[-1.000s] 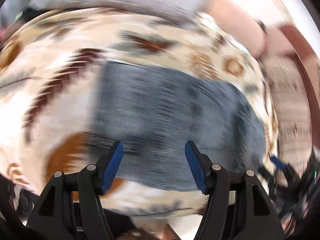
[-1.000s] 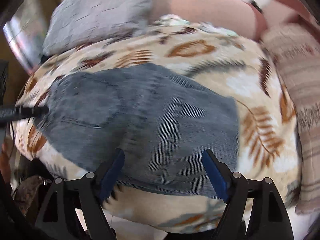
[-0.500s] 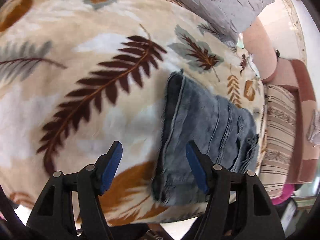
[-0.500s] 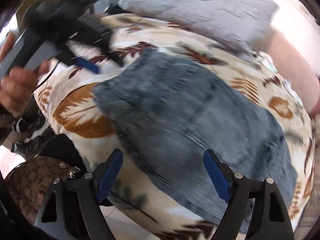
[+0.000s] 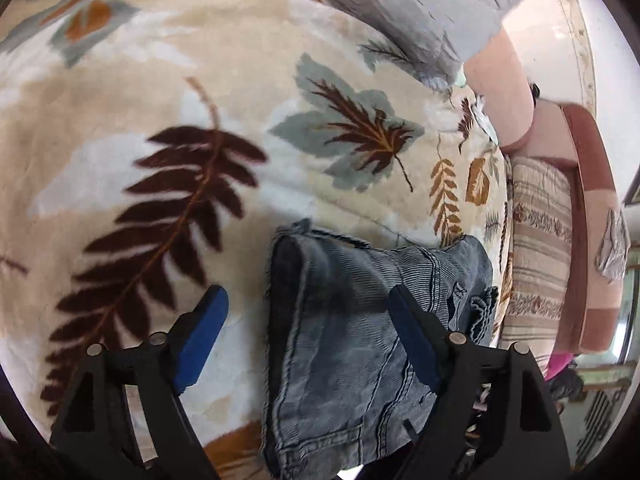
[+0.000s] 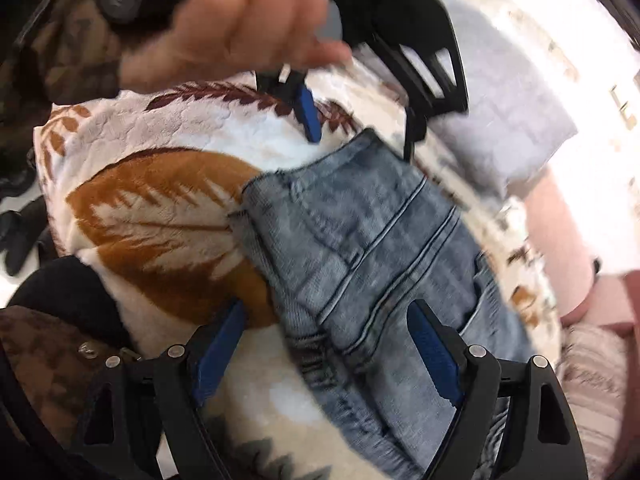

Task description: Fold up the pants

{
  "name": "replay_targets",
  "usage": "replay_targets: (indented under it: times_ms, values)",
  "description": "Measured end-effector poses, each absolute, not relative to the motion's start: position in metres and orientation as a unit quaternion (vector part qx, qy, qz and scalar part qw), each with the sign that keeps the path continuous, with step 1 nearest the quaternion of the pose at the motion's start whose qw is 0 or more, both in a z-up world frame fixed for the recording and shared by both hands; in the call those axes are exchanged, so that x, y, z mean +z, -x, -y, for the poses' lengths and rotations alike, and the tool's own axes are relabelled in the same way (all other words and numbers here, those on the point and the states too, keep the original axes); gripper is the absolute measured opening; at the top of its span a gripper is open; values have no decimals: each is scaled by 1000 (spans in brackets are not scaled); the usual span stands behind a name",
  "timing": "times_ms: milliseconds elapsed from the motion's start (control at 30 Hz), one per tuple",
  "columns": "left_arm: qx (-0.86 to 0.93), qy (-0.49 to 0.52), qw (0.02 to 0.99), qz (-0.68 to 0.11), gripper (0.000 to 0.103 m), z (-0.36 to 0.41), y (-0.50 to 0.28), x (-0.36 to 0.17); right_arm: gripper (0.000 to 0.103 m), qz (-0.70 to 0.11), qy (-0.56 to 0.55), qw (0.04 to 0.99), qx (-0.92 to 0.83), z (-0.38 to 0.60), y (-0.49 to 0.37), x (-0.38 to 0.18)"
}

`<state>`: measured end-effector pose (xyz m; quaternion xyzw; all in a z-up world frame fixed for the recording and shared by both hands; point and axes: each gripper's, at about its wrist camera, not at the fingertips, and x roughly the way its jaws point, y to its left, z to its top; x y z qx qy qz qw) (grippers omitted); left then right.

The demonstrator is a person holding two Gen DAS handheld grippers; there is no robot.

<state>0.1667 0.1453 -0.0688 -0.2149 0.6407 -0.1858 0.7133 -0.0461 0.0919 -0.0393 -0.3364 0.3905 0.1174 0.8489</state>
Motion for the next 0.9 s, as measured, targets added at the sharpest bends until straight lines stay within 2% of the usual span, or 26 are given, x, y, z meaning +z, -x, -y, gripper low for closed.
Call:
replay_targets:
  times_ms: [100, 133, 167, 200, 233, 267, 333, 367, 500, 900]
  values:
    - [-208, 205, 715, -635, 80, -134, -164, -67, 82, -380, 347, 852, 101, -90, 38, -41]
    - [-214, 201, 718, -631, 73, -130, -161, -65, 78, -381, 344, 853, 101, -87, 37, -40]
    - [-214, 192, 725, -626, 52, -126, -158, -62, 71, -383, 330, 856, 110, -82, 34, -38]
    - [-216, 183, 730, -622, 38, -122, -155, -59, 54, -385, 320, 857, 120, -79, 33, -37]
    - [-216, 173, 740, -613, 35, -118, -151, -54, 46, -389, 309, 858, 132, -76, 33, -35]
    - [-208, 160, 753, -604, 31, -115, -147, -48, 44, -386, 311, 858, 136, -76, 35, -35]
    - [-191, 125, 783, -579, 21, -109, -137, -33, 27, -373, 320, 860, 140, -78, 41, -33]
    - [-187, 116, 791, -571, 13, -108, -134, -27, 26, -365, 323, 862, 141, -79, 45, -31]
    - [-182, 104, 808, -550, 12, -104, -122, -7, 22, -348, 307, 876, 134, -71, 52, -19]
    - [-189, 85, 824, -527, 11, -69, -109, 33, 22, -338, 209, 912, 98, -10, 52, 22]
